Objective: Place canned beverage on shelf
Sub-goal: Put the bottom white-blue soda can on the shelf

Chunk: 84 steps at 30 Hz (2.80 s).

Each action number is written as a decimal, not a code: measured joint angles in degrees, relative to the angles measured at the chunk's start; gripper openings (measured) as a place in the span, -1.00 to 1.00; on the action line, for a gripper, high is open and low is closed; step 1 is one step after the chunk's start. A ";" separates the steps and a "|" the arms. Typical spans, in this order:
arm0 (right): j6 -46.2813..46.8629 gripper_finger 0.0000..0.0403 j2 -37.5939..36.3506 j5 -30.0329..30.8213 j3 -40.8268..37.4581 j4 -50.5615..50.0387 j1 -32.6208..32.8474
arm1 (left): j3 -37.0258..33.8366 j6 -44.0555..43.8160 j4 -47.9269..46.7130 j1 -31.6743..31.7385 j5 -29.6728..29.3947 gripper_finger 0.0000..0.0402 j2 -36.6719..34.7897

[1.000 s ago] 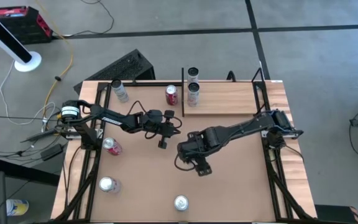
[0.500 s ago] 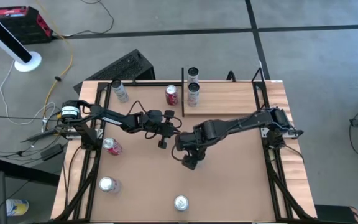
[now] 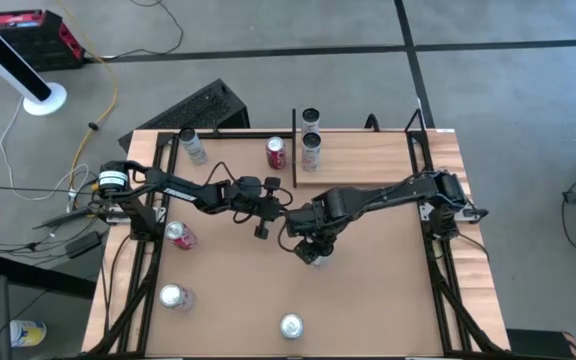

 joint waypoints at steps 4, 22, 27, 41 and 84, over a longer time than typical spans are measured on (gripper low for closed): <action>2.68 0.86 0.00 0.33 0.00 -0.04 0.26 | 0.00 0.00 0.00 0.00 0.01 -1.00 0.00; 14.59 0.86 0.02 0.48 0.00 -1.44 2.97 | 0.00 0.00 -0.02 0.00 0.02 -1.00 0.00; 14.37 0.86 0.02 0.46 0.00 -0.83 2.94 | 0.00 0.00 -0.03 0.00 0.02 -1.00 0.00; 13.20 0.43 0.02 0.48 0.00 -0.23 2.93 | 0.00 0.00 -0.11 0.00 0.02 -1.00 0.00; -80.91 0.38 -11.34 7.72 0.00 -13.14 -44.38 | 0.00 -10.56 3.95 0.07 -0.39 -1.00 0.00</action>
